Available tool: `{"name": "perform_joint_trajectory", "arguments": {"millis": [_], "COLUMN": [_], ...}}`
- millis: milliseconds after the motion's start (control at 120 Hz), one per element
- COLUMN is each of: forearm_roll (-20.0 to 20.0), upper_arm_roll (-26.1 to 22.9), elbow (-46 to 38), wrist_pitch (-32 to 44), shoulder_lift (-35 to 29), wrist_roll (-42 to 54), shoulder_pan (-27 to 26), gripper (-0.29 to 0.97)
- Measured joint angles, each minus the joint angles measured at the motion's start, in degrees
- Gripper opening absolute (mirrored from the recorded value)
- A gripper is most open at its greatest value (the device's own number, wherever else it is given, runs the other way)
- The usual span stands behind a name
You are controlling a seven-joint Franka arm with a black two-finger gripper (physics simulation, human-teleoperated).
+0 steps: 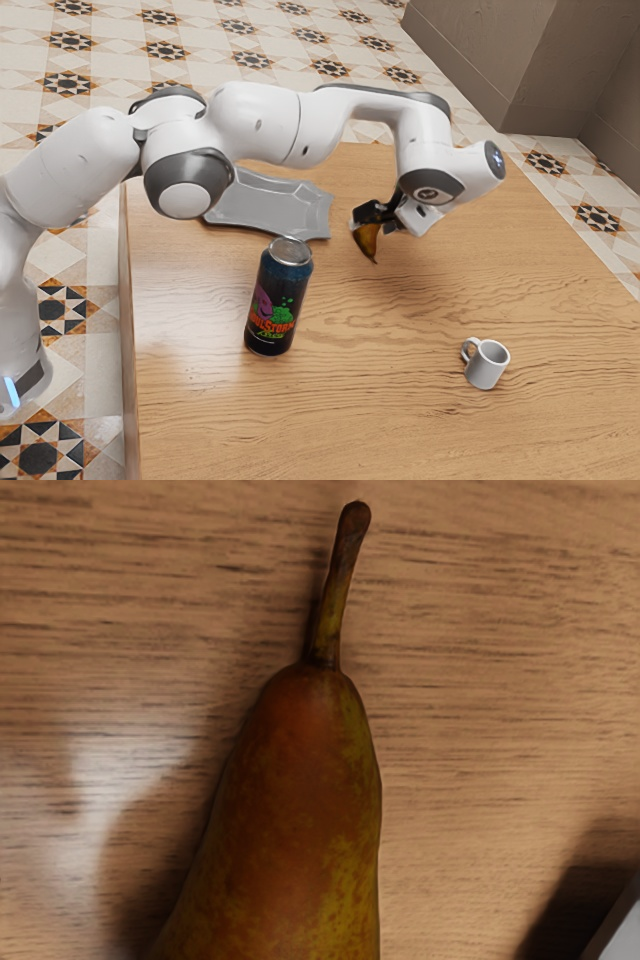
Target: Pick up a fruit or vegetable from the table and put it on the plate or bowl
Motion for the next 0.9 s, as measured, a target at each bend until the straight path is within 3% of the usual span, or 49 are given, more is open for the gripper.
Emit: {"name": "perform_joint_trajectory", "arguments": {"millis": [292, 900], "forearm_roll": [-3.12, -3.85], "upper_arm_roll": [0.61, 0.56], "elbow": [0.37, 1.27], "wrist_pitch": [1.43, 3.82], "shoulder_lift": [-0.29, -1.46], "wrist_roll": [1.16, 2.89], "shoulder_pan": [0.14, 2.97], "gripper": [0.68, 0.68]}}
